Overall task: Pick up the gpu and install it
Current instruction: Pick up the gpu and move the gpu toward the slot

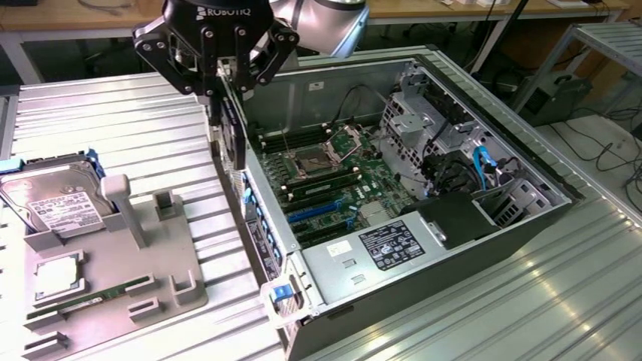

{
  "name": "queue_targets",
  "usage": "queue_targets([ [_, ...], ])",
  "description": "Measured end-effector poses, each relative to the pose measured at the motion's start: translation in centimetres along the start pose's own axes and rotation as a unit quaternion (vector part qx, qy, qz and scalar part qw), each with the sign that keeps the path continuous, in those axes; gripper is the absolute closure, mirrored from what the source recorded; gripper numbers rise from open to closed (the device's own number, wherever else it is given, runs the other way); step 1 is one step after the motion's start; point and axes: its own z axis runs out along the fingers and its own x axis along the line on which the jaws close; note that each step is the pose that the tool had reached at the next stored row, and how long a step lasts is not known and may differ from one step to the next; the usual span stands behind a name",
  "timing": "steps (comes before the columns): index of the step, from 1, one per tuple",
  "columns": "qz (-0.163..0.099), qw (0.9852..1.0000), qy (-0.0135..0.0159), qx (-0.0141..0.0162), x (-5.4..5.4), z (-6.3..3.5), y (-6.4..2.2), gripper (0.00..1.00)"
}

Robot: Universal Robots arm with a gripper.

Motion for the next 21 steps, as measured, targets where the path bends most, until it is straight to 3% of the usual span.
queue_targets([
  [21, 0.0, 1.0, 0.0, 0.0, -3.4, -0.04, 0.01, 0.72],
])
